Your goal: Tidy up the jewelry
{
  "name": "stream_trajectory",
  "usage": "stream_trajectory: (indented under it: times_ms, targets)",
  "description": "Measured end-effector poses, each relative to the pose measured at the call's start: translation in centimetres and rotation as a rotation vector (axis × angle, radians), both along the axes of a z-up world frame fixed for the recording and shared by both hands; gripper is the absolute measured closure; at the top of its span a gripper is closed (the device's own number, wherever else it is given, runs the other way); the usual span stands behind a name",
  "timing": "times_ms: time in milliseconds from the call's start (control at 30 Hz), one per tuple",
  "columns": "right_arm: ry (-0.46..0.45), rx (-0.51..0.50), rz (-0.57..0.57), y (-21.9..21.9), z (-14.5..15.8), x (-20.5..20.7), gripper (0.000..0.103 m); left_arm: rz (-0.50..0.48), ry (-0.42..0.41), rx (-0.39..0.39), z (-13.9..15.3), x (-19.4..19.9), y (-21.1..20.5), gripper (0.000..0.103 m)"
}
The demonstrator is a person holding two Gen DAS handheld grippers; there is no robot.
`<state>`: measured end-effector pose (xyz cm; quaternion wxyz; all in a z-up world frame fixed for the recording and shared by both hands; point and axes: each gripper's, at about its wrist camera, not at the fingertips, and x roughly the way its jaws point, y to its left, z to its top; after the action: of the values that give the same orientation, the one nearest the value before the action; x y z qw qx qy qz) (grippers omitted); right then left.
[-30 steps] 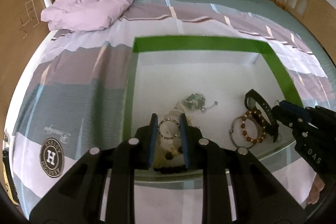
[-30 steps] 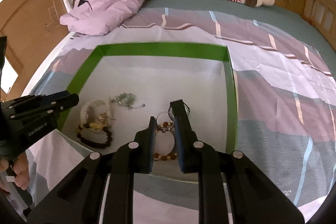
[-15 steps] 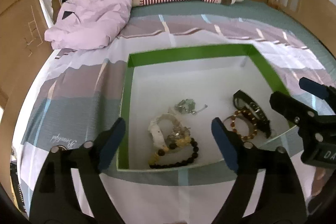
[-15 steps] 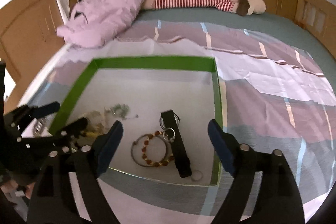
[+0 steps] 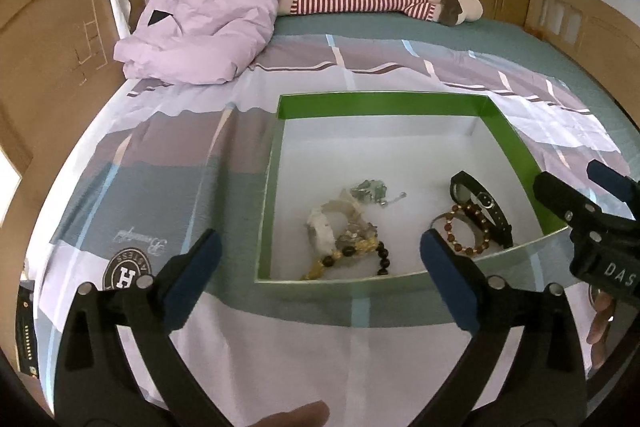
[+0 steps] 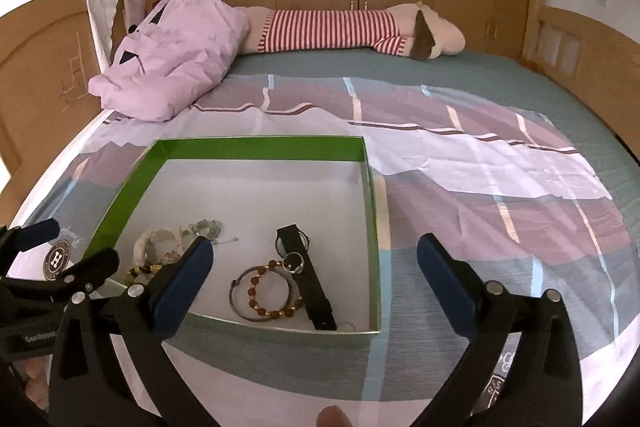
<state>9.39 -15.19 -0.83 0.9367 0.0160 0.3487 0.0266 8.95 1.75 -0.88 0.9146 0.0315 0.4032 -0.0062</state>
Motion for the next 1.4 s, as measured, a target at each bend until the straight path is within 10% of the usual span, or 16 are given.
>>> stream_trajectory:
  times_ms: [1400]
  targets:
    - [0.015,0.005,0.023,0.4,-0.3,0.0,0.001,-0.008,0.018,-0.002,-0.3,-0.1,-0.9,0.002]
